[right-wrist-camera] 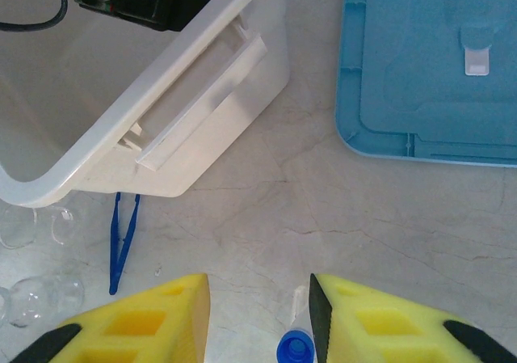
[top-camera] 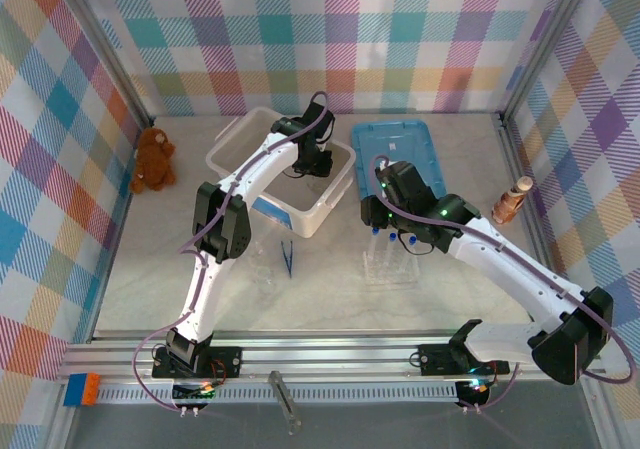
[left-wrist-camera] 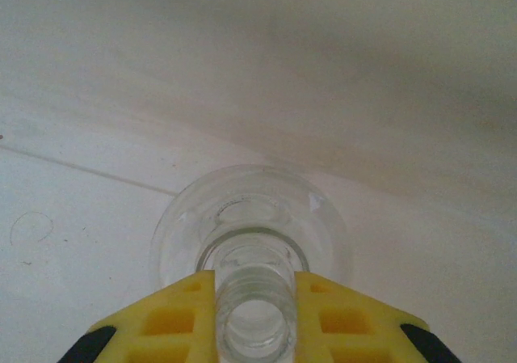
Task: Organize the chemistry lab equipment
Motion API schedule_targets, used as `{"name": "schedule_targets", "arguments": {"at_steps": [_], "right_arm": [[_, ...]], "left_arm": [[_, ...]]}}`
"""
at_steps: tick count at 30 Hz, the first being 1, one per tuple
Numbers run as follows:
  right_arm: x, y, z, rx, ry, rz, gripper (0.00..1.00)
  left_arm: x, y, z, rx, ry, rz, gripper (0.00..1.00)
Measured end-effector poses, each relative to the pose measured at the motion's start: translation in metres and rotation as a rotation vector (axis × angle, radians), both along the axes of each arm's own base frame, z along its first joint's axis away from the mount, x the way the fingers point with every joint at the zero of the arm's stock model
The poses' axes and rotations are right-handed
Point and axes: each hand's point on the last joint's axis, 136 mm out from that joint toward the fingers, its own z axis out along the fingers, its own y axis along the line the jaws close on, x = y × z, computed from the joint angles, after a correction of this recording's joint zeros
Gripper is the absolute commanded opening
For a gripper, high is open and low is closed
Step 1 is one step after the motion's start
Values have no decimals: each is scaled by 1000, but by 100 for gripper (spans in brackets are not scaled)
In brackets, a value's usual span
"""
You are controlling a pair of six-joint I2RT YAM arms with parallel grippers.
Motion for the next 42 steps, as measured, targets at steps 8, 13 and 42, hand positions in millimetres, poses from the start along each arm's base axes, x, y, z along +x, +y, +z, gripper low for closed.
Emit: {"name": "schedule_targets", "arguments": {"at_steps": [8,13,42], "right_arm": [[1,3,-7,-9,19,5,38],[4,7,-9,-10,31,11,38],[7,14,0,13,22,23,37]], "left_arm": [[5,-3,-3,-15,-22,8,14],[4,-2,-5,-27,-49,13,14],[3,0,-3,-29,-68,21,41]]}}
